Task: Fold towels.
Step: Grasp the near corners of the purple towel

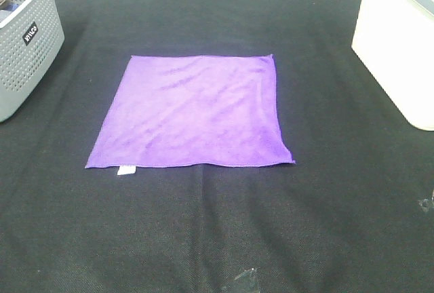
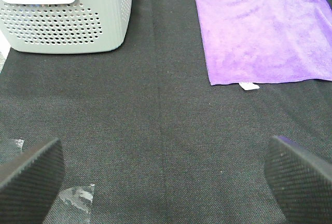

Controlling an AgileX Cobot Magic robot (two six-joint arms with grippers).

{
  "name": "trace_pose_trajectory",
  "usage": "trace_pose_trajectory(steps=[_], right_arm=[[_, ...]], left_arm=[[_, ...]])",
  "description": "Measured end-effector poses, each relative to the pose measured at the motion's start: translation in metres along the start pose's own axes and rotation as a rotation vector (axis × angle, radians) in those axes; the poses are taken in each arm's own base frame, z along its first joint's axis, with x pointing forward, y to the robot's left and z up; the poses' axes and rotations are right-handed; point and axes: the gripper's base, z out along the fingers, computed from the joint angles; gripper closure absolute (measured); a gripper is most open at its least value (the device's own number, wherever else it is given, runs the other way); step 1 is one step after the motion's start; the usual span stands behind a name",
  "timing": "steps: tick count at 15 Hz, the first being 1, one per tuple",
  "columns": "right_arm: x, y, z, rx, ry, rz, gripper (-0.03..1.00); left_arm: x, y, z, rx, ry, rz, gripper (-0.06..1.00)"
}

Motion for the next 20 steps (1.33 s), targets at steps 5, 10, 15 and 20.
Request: trace_pose_trajectory(steps=[5, 10, 15, 20], right_arm=[[0.0001, -0.0006, 0.0000, 0.006, 0.001, -0.002, 0.01], [0.0001, -0.0006, 0.0000, 0.006, 0.001, -0.002, 0.01], [0.0001, -0.0006, 0.0000, 0.006, 0.001, -0.002, 0.01], [0.0001, -0.0006, 0.0000, 0.006, 0.001, -0.002, 0.01]], left_arm=[[0.0000, 0.0000, 0.0000, 0.000, 0.000, 0.000, -0.05], [0.0000, 0.0000, 0.0000, 0.000, 0.000, 0.000, -0.05], [0.0000, 0.0000, 0.0000, 0.000, 0.000, 0.000, -0.05], [0.0000, -0.0002, 0.0000, 0.002, 0.000, -0.001, -0.05]])
